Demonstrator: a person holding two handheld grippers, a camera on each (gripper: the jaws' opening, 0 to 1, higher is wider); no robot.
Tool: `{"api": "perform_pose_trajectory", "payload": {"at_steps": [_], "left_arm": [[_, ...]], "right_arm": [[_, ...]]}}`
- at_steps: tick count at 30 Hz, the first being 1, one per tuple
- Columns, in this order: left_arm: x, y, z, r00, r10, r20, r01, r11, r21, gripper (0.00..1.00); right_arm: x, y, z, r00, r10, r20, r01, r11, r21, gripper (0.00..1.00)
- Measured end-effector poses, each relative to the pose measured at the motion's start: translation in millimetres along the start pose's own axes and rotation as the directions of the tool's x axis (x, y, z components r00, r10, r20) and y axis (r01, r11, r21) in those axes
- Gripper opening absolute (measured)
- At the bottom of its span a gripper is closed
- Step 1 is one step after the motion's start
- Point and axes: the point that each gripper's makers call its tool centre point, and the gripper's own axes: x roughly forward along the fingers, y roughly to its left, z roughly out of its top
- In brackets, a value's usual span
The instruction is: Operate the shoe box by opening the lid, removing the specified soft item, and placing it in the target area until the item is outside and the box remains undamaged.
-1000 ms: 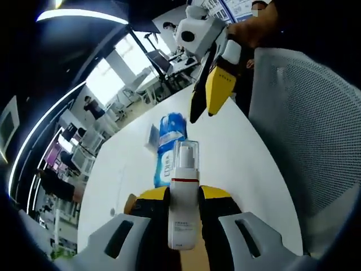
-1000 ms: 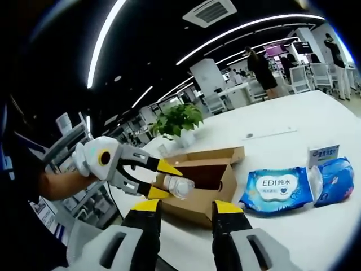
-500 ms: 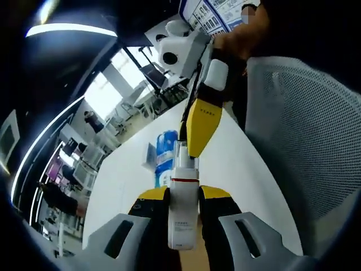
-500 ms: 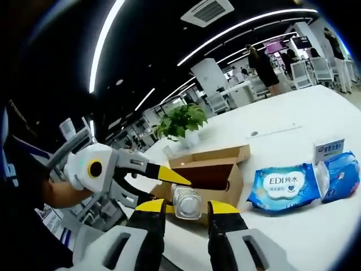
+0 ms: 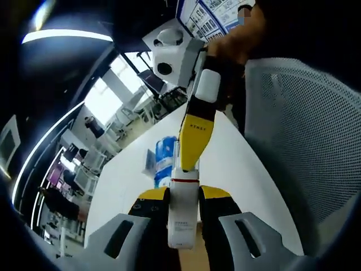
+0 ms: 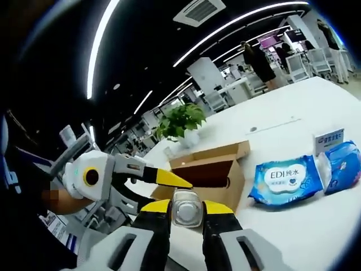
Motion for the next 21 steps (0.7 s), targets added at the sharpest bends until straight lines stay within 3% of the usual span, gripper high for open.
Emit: {"api": "perform_pose_trajectory", "payload": {"at_steps": [14,21], "left_arm": [[-1.1,-1.3,-1.7,1.0,-0.002,0.015,0.002,1.0,-0.027,0.21],[-5.2,2.7,-5.4,1.0,0.01,0.022,-0.008,0.994,-0.112,0.22]], "right_arm": [[3.1,4.2,1.1,1.0,0.011,-0.025,-0.012,0.998,-0.065,0.15],[4.8,4.1,4.8,0.998,0.02,-0.052,-0.026,0.993,-0.112,0.15]]}}
